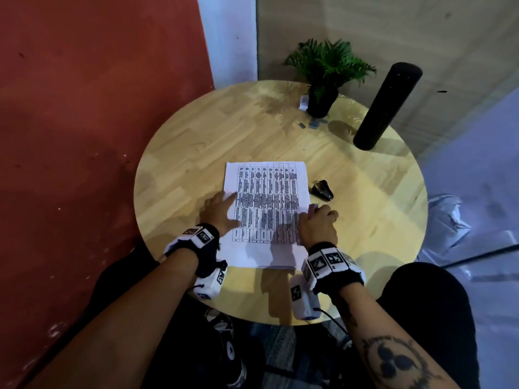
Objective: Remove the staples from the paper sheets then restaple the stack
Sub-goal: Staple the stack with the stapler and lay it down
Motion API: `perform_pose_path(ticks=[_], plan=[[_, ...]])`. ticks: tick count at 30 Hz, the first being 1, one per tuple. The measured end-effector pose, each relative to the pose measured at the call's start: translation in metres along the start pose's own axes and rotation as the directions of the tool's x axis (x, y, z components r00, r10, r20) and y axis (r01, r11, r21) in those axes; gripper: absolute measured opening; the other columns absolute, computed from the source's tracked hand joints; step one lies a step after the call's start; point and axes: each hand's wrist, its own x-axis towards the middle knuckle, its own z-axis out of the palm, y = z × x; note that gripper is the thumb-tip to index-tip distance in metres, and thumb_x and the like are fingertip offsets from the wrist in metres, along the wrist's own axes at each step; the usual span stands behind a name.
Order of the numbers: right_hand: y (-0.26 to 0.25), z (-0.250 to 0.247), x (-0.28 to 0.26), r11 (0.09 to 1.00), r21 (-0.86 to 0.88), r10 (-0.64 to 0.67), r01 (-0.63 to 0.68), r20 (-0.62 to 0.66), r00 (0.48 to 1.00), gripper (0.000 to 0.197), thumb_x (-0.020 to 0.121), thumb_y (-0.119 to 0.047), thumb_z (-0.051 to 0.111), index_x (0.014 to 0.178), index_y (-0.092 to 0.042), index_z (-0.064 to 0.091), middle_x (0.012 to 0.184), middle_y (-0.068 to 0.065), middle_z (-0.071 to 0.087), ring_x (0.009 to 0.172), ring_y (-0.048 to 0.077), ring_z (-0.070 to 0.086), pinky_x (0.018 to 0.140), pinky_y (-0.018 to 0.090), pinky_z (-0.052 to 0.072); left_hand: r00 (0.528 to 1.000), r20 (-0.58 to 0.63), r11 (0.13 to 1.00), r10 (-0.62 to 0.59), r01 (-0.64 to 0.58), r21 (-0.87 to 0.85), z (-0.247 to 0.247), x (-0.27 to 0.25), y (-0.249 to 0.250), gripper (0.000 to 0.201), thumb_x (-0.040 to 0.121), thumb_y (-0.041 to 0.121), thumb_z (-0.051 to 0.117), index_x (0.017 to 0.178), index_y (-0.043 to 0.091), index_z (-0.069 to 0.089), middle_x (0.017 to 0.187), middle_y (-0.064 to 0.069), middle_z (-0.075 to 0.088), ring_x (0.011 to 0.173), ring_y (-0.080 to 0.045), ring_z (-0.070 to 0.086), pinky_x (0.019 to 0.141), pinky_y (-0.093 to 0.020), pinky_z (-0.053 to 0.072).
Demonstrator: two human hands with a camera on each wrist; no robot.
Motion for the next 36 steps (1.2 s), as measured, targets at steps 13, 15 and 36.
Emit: perform_pose_path(ticks=[13,15,36], plan=[[-0.077,0.048,0.057,0.962,-0.144,-0.204,0.232,0.183,0.962,0.047,0.087,-0.028,0.063,0.121,-0.001,0.046,0.130,0.019,0.043,0.116,0.037,0.050,0.092,0.040,0.043,0.987,0.131,0.984,0.091,-0.109,0.144,0.006,0.000,0.004,0.077,0.086,0.031,0.068,0.148,0.030,0.023,0.159,-0.011,0.003,0.145,-0.032,0.006,0.118,-0.037,0.012],[-0.077,0.049,0.063,0.963,-0.099,-0.229,0.251,0.191,0.954,0.059,0.082,-0.029,0.070,0.125,0.000,0.041,0.131,0.021,0.042,0.118,0.038,0.048,0.091,0.041,0.042,0.986,0.135,0.982,0.098,-0.118,0.147,0.004,-0.001,0.005,0.078,0.084,0.034,0.069,0.148,0.029,0.025,0.159,-0.012,0.004,0.145,-0.033,0.007,0.118,-0.038,0.014],[0.083,0.019,-0.054,0.845,-0.504,-0.051,0.179,0.257,0.965,0.069,0.091,-0.049,0.042,0.143,-0.012,0.019,0.149,0.014,0.020,0.136,0.033,0.023,0.101,0.049,0.035,0.966,0.213,0.983,-0.145,0.117,0.140,0.050,-0.113,0.004,0.084,0.093,0.045,0.051,0.151,0.016,-0.002,0.156,-0.024,-0.005,0.145,-0.039,0.003,0.117,-0.038,0.012]])
